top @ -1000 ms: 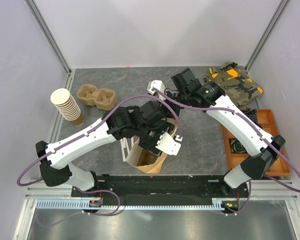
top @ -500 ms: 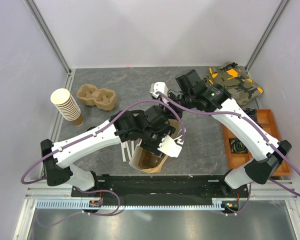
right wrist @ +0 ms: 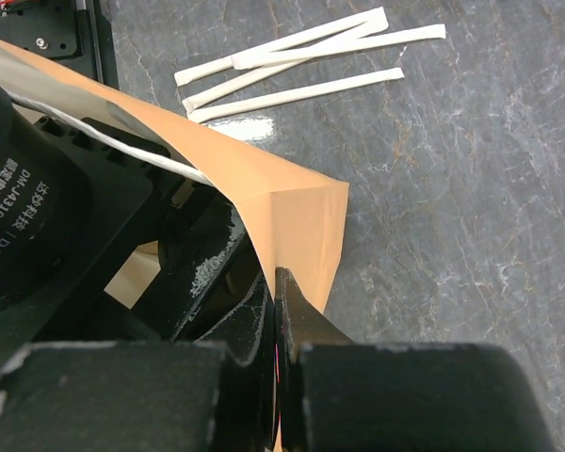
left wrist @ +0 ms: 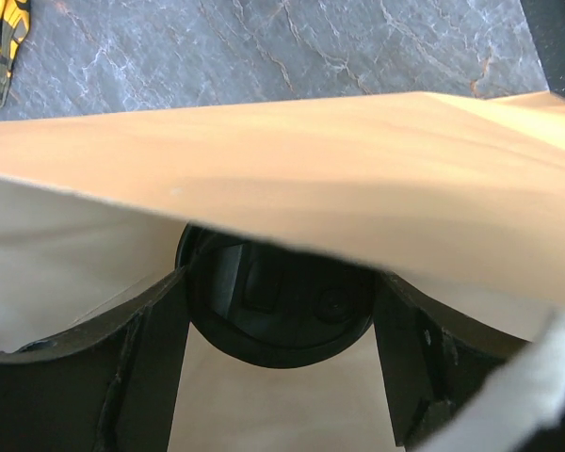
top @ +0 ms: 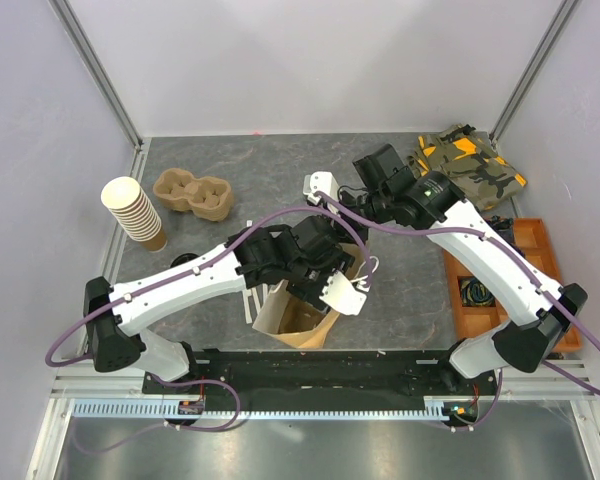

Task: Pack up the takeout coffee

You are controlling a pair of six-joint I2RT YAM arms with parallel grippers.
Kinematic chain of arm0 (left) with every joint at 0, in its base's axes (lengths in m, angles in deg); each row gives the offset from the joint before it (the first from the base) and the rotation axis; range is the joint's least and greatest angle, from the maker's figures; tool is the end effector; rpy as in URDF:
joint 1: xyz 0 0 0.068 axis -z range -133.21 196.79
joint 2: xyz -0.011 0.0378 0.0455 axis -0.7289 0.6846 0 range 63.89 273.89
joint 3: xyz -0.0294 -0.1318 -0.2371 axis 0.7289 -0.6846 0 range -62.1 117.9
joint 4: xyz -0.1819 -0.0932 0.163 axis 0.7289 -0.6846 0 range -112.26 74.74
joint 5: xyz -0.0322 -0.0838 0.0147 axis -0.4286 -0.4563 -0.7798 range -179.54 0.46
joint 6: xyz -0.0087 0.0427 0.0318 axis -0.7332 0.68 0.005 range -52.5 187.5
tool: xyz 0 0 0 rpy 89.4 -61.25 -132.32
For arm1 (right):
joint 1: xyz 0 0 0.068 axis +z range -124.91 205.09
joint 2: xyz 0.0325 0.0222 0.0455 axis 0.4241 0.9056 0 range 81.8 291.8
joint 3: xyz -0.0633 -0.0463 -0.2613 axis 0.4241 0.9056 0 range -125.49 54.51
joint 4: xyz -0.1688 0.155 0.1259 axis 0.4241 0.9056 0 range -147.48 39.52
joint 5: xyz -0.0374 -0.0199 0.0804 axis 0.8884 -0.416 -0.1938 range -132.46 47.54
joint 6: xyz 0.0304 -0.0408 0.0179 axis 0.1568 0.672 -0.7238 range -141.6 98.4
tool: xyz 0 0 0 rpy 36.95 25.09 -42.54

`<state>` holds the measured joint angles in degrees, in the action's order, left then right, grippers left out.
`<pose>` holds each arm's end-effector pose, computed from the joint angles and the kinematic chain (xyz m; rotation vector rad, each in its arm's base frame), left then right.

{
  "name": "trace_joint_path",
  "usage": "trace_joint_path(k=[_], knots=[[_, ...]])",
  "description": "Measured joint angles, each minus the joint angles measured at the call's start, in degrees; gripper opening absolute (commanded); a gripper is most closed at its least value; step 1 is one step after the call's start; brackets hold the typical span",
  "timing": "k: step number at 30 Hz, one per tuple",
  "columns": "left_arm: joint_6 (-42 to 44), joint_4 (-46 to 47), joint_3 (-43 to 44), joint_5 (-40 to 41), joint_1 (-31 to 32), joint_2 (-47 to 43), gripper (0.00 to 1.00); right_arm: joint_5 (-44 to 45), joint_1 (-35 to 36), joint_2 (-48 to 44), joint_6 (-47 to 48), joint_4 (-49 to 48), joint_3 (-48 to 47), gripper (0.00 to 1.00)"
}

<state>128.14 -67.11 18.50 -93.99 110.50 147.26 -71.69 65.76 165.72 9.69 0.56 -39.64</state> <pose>0.1306 -0.2707 0.3345 2.2465 1.1507 -0.1196 0.2110 0.2042 0.4007 -1.5811 1.7733 0.6889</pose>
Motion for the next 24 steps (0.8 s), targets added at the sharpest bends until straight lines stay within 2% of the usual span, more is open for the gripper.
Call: trace_joint_path(k=[24], knots=[[1.79, 5.75, -5.99, 1.4, -0.22, -0.22, 0.27, 3.28, 0.17, -0.5, 2.93, -1.05, 3.82, 0.0]])
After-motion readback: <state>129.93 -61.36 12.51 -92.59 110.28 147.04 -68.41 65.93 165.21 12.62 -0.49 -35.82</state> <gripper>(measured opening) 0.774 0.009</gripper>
